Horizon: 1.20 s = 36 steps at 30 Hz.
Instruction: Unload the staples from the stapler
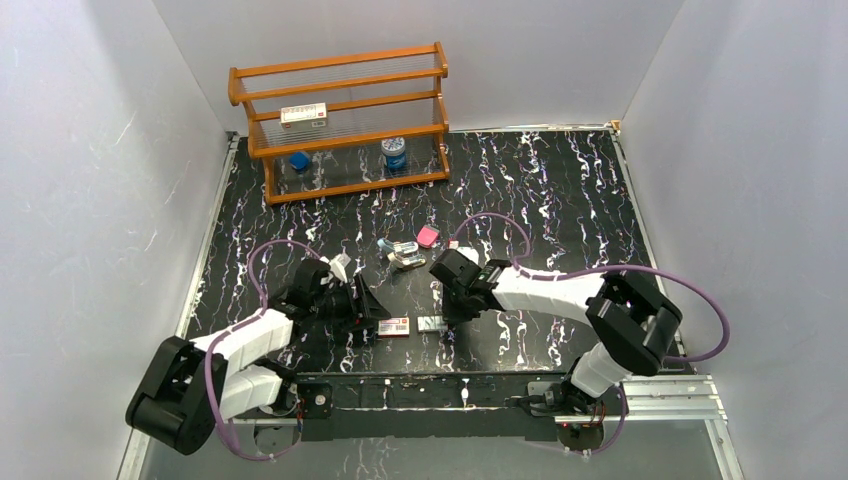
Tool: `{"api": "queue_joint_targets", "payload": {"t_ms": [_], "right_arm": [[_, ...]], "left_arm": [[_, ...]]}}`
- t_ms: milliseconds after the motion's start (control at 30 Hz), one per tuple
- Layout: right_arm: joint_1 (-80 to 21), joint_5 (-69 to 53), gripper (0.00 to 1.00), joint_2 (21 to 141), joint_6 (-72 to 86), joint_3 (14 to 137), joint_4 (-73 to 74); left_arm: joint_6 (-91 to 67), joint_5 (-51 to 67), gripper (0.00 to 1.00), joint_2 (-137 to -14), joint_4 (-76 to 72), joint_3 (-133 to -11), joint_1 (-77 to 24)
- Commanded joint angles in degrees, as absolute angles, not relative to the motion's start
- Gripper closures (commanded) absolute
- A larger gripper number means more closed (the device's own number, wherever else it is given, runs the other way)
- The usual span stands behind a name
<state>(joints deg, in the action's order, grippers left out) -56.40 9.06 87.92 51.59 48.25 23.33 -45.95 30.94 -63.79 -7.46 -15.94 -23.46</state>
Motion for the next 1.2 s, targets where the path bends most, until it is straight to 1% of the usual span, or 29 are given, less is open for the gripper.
{"api": "queue_joint_targets", "payload": {"t_ms": [0,467,833,1167], "right_arm": [[-57.9,10.9,0.96,89.7,53.5,52.0,22.2],[-60.0,11.8,0.96,91.0,55.1,54.1,23.8],[-60.2,13.2,0.96,89.2,54.2,53.1,25.8],[-60.5,13.4,0.96,88.6,53.1,53.3,25.5]], "left_arm": [[-47.5,30.0,0.43,-64.9,-10.4,-16.0,-25.3],[-48.5,28.7,0.43,-67.4,-12.3,-15.9,-28.6],[-48.2,25.1,0.43,-64.8,-9.4,-16.2,-29.0],[-47.9,25.7,0.43,-65.4,-10.1,-17.3,-29.0]]}}
